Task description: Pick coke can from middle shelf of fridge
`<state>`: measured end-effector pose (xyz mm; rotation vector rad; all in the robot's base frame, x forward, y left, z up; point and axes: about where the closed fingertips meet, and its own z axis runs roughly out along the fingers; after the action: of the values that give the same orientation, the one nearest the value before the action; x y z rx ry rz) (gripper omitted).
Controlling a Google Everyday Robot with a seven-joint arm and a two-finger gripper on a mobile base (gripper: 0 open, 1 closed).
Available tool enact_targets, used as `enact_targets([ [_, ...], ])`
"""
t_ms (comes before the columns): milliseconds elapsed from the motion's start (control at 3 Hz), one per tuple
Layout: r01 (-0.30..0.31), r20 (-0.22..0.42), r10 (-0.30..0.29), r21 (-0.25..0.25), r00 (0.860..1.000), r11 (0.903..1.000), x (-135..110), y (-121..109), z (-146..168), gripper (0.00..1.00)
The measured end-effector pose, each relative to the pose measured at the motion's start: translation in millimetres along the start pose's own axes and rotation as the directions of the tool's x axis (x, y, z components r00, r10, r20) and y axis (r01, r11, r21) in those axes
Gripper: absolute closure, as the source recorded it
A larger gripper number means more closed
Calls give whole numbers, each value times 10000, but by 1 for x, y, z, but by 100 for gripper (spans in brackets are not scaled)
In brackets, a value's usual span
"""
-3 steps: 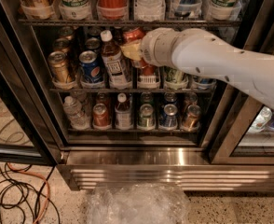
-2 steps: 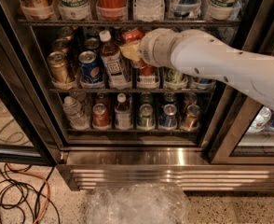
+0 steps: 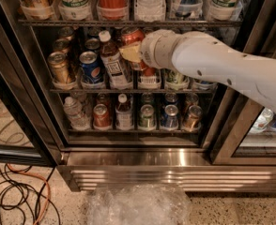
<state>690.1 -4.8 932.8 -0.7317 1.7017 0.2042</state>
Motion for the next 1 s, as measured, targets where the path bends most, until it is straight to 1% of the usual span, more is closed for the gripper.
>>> enact_targets([
  [333,-301,-394,313,308,9987,9991,18,-9,-20,100],
  [667,-917,-856,1016,1124,9911,9894,55,-32,-55,100],
  [1000,-1492,-1042,1685,1717,9802,9738,78,-50,-89,100],
])
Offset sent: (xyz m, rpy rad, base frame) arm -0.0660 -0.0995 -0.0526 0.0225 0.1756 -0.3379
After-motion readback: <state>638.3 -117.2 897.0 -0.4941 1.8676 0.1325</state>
